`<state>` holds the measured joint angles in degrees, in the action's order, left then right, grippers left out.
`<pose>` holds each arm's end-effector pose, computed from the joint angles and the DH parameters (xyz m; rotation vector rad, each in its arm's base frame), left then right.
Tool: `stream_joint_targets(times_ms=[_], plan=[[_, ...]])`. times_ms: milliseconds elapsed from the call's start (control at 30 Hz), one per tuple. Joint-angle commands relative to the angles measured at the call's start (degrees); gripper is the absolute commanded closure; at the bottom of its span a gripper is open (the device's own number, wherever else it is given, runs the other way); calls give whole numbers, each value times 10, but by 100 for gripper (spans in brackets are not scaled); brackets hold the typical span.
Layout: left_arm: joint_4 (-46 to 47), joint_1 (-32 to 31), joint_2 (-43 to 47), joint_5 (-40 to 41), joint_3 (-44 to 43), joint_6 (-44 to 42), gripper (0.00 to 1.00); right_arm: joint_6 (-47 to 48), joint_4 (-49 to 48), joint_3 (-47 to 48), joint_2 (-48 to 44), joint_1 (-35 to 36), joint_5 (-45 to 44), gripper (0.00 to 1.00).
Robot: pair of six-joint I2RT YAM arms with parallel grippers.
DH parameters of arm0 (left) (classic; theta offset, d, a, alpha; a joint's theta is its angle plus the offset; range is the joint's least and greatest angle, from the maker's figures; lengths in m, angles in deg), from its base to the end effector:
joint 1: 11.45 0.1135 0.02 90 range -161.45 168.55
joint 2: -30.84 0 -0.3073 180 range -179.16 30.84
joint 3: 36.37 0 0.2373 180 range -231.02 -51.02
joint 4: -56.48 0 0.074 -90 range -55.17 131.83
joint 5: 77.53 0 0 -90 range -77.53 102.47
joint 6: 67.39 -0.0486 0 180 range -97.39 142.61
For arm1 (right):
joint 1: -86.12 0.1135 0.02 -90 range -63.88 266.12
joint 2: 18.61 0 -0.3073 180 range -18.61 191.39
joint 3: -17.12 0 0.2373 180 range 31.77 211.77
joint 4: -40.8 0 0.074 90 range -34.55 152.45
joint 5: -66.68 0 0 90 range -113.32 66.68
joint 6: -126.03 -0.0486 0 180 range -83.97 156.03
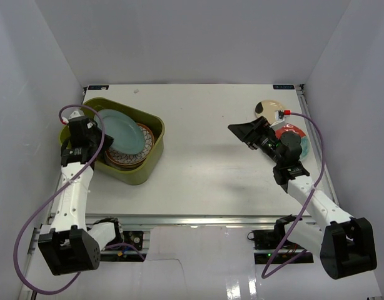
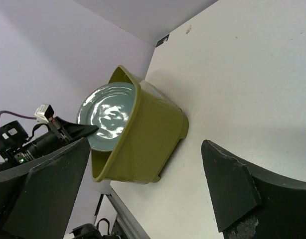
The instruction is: Place the plates into the plastic bin on the countertop
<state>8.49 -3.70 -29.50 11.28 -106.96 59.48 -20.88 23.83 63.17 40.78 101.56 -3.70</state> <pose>0.1967 0.0258 0.3477 -0.8421 2.0824 -0.2996 0.2019 0.0727 0.3308 0.2950 1.6237 1.2472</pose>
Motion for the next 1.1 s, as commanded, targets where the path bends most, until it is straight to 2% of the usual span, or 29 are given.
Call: stream_joint_targets(times_ms=[0,133,267,300,333,367,433,633,833,1067], plan=[[93,-1,-10,-36,-4,10,100,42,12,13,-22,-2,-13,1],[94,-1,-27,-28,7,4,100,52,25,12,-25,-2,-20,1],[93,-1,-36,-7,21,-7,63,48,20,16,-17,-2,-21,0],[92,-1,-39,-2,21,-11,44,44,16,16,-13,-1,-17,0],[90,-1,-44,0,22,-14,36,42,14,16,-12,-2,-15,0],[90,-2,-47,3,22,-20,19,42,14,16,-11,-2,-15,0],[89,-1,-47,26,22,-28,4,43,19,15,-14,-2,-18,0],[92,-1,-48,103,14,-55,2,52,42,15,-25,-2,-30,0],[93,-10,-91,201,-30,-101,2,65,77,31,-29,-2,-38,0],[82,-42,-165,262,-73,-152,2,68,90,52,-28,-1,-34,0]])
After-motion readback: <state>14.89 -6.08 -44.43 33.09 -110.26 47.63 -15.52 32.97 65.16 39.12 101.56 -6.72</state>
